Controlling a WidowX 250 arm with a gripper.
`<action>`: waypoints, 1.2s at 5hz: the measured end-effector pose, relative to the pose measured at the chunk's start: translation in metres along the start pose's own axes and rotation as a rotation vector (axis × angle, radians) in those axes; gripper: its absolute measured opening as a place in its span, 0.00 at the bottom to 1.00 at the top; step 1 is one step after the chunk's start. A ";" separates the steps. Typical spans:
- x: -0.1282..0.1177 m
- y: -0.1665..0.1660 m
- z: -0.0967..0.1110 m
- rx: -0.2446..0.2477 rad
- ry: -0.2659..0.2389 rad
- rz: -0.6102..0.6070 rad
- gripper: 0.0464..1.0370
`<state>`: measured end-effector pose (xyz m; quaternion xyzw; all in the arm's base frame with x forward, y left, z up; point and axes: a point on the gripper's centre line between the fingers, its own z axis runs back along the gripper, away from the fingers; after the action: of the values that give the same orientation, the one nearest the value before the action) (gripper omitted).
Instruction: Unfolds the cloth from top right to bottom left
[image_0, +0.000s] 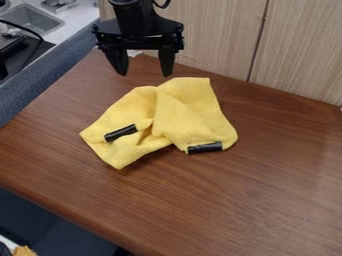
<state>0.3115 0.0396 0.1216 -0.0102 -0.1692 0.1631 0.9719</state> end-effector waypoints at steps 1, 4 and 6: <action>-0.003 0.000 -0.007 0.004 0.024 -0.001 0.96; -0.027 -0.055 -0.040 -0.042 0.105 -0.264 0.96; -0.046 -0.065 -0.079 -0.090 0.247 -0.562 0.96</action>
<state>0.3168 -0.0338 0.0370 -0.0259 -0.0532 -0.1222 0.9907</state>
